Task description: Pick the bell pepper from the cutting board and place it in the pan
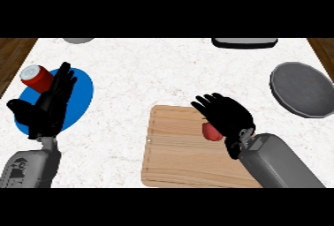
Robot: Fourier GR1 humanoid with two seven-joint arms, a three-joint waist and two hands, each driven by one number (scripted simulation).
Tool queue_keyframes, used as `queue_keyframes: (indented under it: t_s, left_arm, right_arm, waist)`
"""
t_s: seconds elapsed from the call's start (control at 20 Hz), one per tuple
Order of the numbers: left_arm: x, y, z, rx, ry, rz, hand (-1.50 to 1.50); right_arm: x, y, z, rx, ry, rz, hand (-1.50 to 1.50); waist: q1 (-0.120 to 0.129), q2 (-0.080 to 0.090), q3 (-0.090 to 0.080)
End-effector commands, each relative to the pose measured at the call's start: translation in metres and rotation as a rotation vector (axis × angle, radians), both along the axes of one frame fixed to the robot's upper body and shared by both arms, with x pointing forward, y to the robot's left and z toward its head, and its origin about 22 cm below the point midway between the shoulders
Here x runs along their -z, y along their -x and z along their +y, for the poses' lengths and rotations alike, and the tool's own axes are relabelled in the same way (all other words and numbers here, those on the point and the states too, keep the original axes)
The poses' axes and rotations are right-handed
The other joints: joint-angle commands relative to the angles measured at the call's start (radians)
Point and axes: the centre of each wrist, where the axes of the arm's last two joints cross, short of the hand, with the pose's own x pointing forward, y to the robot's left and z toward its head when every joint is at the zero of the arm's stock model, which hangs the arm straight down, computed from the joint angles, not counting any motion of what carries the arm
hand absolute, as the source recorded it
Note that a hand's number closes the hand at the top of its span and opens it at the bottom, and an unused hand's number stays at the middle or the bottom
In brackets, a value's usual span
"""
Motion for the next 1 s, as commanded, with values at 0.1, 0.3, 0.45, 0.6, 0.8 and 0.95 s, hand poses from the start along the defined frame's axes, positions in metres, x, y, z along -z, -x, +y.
queue_keyframes:
  t_s: [0.1, 0.3, 0.45, 0.6, 0.8, 0.95]
  left_arm:
    - [-0.028, -0.009, -0.007, 0.011, -0.002, -0.007, 0.0]
    - [0.002, -0.014, -0.008, -0.012, 0.002, -0.01, 0.0]
    - [0.014, -0.005, -0.005, 0.005, -0.013, 0.008, 0.0]
    - [0.004, 0.0, 0.001, -0.009, -0.004, 0.011, 0.0]
    - [-0.002, -0.006, -0.009, 0.011, -0.004, -0.008, 0.0]
    - [0.01, -0.006, -0.009, -0.015, -0.014, 0.0, 0.0]
  right_arm:
    - [0.018, -0.005, 0.003, 0.003, 0.038, 0.03, -1.5]
    - [0.026, 0.003, 0.007, 0.002, 0.043, 0.013, -1.5]
    - [0.043, -0.014, 0.018, 0.011, 0.089, 0.013, -1.5]
    - [0.055, -0.007, 0.017, 0.013, 0.108, 0.031, -1.5]
    - [0.04, -0.026, 0.025, 0.016, 0.112, 0.054, -1.5]
    - [0.084, -0.016, 0.017, 0.011, 0.145, 0.088, -1.5]
  waist:
    - [0.0, 0.0, 0.0]
    - [-0.003, 0.0, 0.0]
    - [0.001, 0.002, 0.0]
    - [0.001, 0.0, 0.0]
    - [0.001, 0.0, 0.0]
    - [0.001, 0.001, 0.0]
